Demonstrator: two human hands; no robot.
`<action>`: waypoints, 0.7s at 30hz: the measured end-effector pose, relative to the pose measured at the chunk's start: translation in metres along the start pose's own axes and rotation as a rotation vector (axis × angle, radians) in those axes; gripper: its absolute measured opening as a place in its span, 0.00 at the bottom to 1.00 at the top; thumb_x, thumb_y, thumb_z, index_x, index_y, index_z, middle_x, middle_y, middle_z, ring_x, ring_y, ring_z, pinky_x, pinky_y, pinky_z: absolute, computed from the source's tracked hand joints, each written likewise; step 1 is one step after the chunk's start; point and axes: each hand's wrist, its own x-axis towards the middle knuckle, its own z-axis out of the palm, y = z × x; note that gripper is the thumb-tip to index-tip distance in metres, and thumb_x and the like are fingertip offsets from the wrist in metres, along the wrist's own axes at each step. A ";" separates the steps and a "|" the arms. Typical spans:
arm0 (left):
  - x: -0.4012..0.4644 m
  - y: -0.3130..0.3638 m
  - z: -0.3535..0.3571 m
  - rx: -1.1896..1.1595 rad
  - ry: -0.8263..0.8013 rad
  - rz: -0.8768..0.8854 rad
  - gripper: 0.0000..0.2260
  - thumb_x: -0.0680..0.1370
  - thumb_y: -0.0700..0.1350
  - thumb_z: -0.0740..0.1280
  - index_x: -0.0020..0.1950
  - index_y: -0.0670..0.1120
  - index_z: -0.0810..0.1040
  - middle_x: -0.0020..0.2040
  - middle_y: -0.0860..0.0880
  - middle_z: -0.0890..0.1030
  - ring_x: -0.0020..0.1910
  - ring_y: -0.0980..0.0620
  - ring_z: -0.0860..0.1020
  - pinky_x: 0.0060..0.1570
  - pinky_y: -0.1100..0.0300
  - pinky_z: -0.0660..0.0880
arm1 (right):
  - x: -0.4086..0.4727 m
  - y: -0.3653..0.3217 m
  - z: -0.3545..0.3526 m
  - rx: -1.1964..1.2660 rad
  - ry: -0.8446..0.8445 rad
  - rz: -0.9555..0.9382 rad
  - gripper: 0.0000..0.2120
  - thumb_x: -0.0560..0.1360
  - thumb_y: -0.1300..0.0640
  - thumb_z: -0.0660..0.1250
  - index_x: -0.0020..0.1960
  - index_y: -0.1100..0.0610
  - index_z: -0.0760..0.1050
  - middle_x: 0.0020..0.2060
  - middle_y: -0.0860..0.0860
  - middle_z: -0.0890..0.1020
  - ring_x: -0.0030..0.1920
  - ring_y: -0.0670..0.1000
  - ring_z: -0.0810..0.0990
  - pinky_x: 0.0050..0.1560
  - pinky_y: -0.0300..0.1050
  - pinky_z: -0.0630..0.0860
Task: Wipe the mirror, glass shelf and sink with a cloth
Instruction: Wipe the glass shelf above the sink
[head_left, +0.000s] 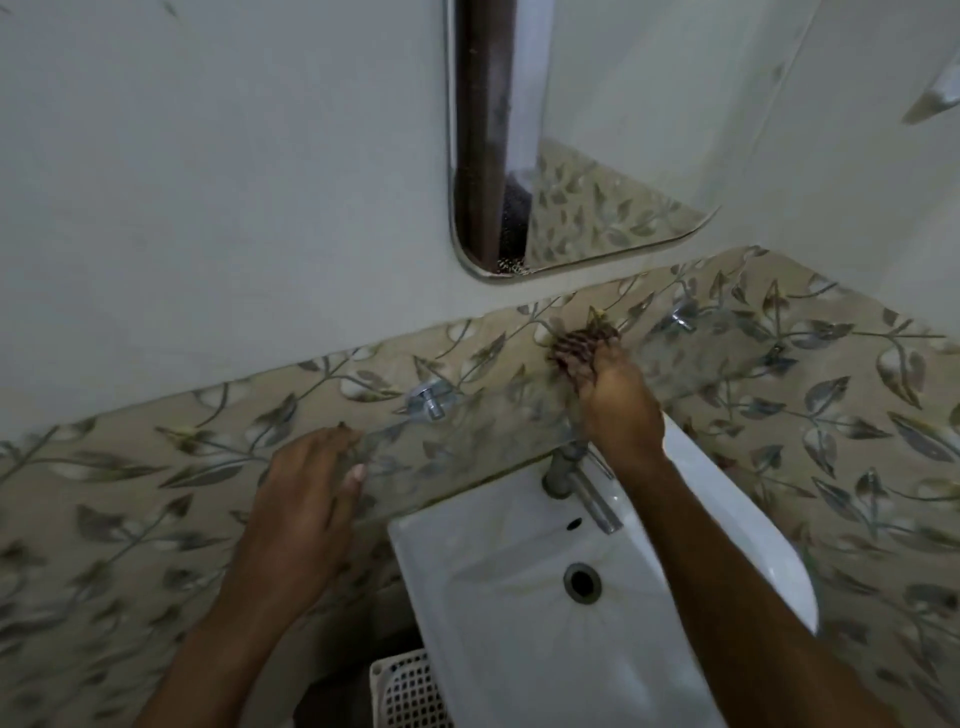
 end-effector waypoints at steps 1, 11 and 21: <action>-0.001 -0.001 0.000 0.001 0.001 -0.009 0.22 0.82 0.57 0.53 0.68 0.47 0.74 0.63 0.46 0.76 0.64 0.45 0.73 0.63 0.51 0.70 | -0.019 -0.021 0.006 0.005 -0.024 -0.052 0.22 0.84 0.54 0.57 0.75 0.61 0.65 0.75 0.58 0.67 0.75 0.57 0.66 0.74 0.52 0.63; -0.021 -0.003 -0.017 -0.176 0.022 -0.028 0.22 0.82 0.57 0.54 0.70 0.48 0.72 0.63 0.49 0.74 0.64 0.50 0.71 0.62 0.59 0.66 | -0.044 -0.036 0.011 0.120 -0.015 -0.139 0.17 0.80 0.58 0.63 0.68 0.53 0.75 0.66 0.53 0.79 0.66 0.53 0.77 0.68 0.45 0.73; -0.046 -0.011 -0.019 -0.275 0.034 -0.100 0.20 0.83 0.53 0.58 0.75 0.49 0.68 0.72 0.49 0.70 0.68 0.61 0.64 0.66 0.62 0.61 | -0.138 -0.127 0.041 0.107 -0.094 -0.352 0.23 0.79 0.60 0.68 0.72 0.64 0.70 0.70 0.60 0.74 0.72 0.58 0.72 0.73 0.50 0.67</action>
